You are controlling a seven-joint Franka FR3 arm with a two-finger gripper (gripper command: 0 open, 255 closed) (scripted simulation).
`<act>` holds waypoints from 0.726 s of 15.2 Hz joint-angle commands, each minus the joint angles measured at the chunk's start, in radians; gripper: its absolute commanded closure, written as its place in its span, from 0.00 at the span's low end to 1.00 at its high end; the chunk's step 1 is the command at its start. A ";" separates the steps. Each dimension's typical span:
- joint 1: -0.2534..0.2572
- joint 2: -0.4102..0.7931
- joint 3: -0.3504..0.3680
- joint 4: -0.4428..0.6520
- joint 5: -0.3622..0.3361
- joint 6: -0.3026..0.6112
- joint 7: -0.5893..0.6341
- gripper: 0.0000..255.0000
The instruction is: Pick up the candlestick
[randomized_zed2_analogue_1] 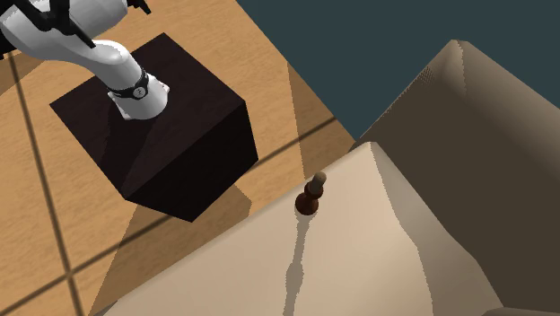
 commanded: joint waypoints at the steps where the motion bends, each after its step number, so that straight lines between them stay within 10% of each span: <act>1: 0.000 0.000 0.000 0.000 0.000 0.000 0.000 0.00; 11: 0.031 0.397 0.080 0.122 -0.073 0.175 -0.044 0.00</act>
